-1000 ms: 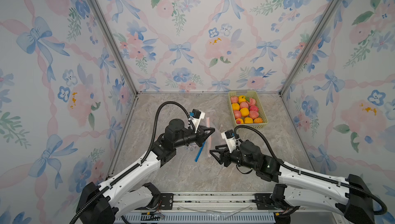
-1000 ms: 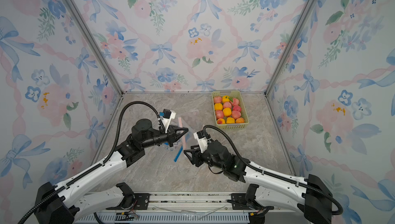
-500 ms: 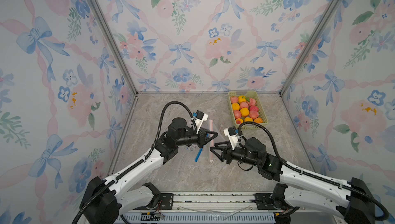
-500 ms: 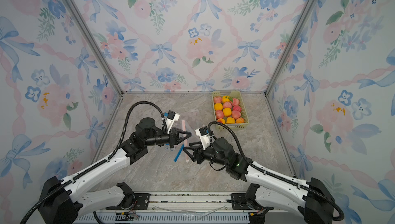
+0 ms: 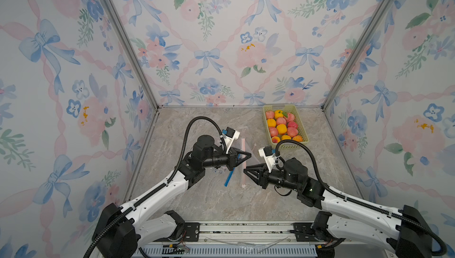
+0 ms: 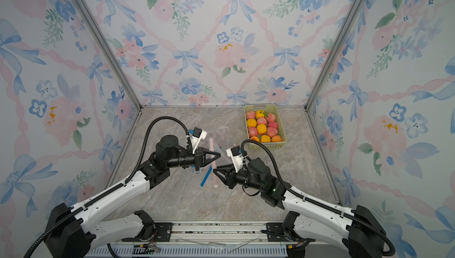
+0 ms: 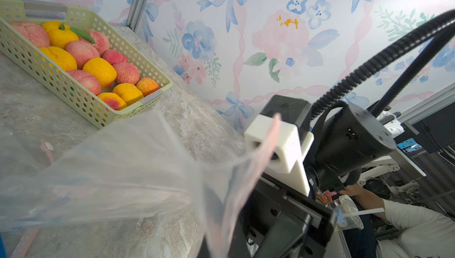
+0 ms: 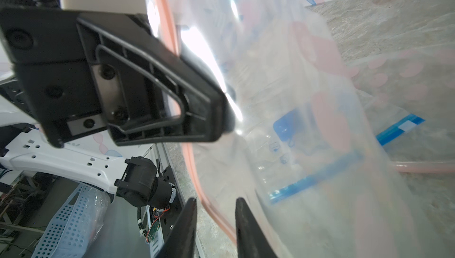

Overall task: Place the peach in a zip-top bag and seal the zipper
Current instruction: Open the zipper of the food storage bag at the center of the board.

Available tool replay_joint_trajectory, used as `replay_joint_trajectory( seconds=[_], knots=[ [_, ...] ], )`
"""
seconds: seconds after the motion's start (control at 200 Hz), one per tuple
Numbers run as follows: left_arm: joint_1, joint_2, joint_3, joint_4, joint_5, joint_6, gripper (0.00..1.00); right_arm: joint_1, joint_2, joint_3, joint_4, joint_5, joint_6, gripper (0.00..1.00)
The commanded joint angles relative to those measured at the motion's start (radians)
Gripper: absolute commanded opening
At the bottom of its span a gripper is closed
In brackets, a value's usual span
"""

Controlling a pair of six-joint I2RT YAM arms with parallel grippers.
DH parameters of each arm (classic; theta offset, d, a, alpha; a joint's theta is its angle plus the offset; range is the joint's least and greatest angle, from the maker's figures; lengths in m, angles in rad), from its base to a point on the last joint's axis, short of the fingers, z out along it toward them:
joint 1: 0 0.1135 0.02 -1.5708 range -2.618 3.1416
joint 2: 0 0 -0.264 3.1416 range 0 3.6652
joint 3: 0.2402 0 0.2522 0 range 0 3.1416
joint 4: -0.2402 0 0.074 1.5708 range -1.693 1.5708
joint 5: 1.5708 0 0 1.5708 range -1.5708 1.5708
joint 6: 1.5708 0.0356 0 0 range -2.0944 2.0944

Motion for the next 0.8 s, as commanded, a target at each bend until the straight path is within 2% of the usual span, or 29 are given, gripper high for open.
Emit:
replay_joint_trajectory(
  seconds=[0.0,0.33,0.795],
  knots=[
    [0.009,-0.009,0.009,0.023,0.027,-0.011,0.00,-0.016,-0.027,-0.026,0.054,-0.038,0.016,0.28],
    [0.010,-0.007,0.003,0.023,0.028,-0.018,0.00,-0.035,-0.064,-0.042,0.046,-0.028,0.024,0.26],
    [0.010,-0.011,-0.002,0.026,0.041,-0.034,0.00,-0.036,0.006,-0.014,0.065,-0.007,0.020,0.19]
  ],
)
